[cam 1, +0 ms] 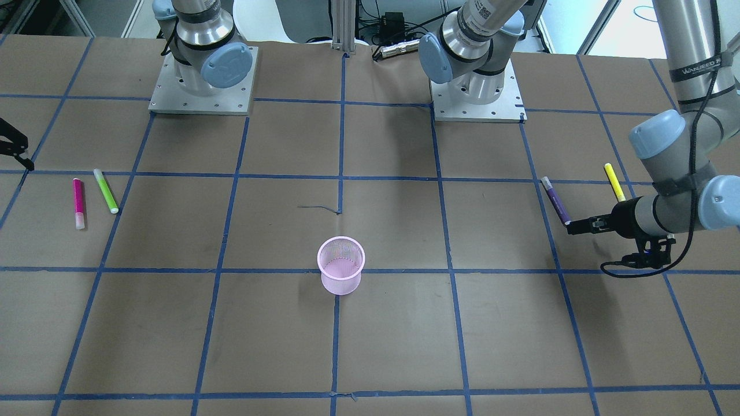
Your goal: Insert purple and pink pens into pink cup
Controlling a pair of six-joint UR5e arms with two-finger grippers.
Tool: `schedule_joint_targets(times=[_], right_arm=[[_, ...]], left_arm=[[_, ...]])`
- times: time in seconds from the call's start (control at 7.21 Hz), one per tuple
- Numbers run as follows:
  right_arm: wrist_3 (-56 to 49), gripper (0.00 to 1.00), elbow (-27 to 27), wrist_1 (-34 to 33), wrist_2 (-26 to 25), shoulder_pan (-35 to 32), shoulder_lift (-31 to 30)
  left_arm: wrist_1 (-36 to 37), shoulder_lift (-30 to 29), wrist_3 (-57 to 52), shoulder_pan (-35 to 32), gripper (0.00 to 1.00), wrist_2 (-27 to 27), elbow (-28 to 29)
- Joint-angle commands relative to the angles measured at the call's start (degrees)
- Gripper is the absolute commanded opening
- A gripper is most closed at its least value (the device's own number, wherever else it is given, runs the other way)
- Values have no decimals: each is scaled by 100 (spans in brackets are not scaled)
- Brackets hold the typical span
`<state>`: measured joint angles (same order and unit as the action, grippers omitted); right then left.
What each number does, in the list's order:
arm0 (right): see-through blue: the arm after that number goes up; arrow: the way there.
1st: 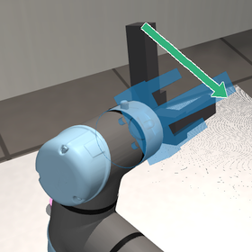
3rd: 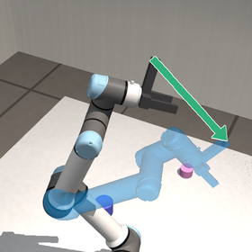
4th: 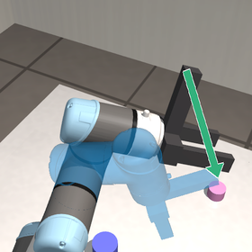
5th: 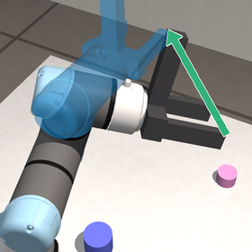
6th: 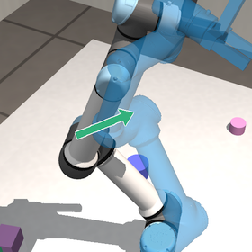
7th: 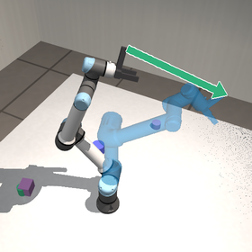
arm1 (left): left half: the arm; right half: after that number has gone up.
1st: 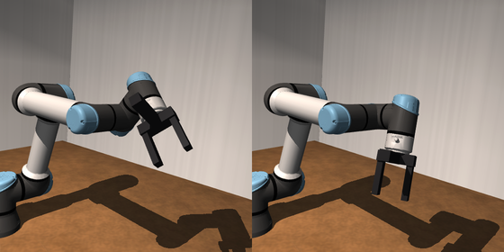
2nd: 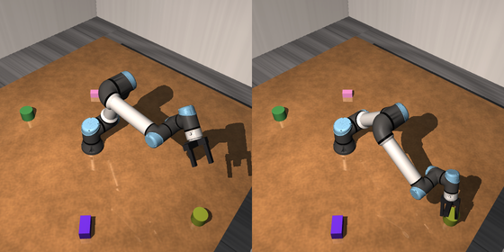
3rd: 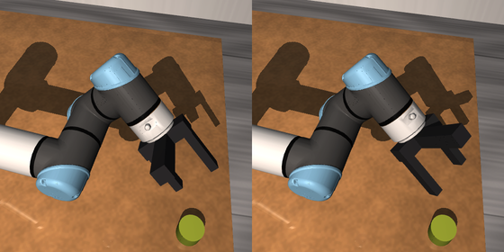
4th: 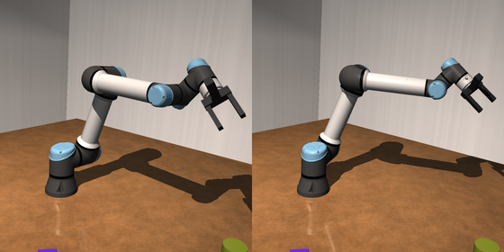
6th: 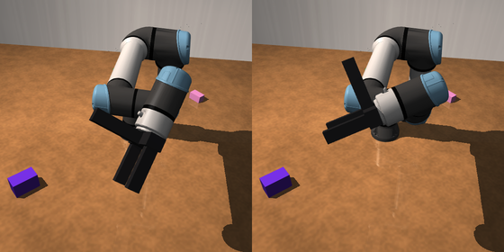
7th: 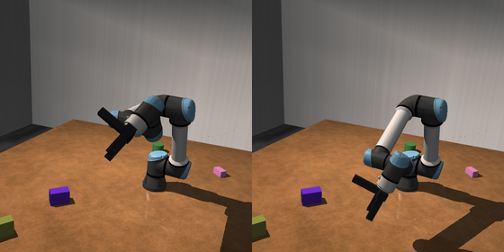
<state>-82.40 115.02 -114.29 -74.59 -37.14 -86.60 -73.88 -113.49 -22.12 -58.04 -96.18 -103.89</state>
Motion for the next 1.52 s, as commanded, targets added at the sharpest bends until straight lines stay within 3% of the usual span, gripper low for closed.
schedule_joint_targets(times=[0.0,0.28,0.42,0.55,0.83,1.25,1.39], right_arm=[[-852,95,704,-278,725,593,29],[-1347,94,1021,-391,910,901,38],[-1627,93,1214,-688,911,971,55],[-1847,91,1486,-917,1154,1163,90],[-1911,89,2014,-1847,1368,1315,108],[-2051,76,2060,-2156,1368,1639,608],[-2061,69,2060,-2237,1377,1640,635]], left_arm=[[-92,-16,329,3,100,-24,-253],[-92,-7,-18,12,99,-59,-245],[-83,-7,-438,21,77,-50,-245],[-83,-24,-460,21,69,-50,-237],[-57,-121,-460,21,69,-33,-254],[-91,-121,-451,21,69,-76,-254],[-100,-121,-442,21,64,-68,-263]])
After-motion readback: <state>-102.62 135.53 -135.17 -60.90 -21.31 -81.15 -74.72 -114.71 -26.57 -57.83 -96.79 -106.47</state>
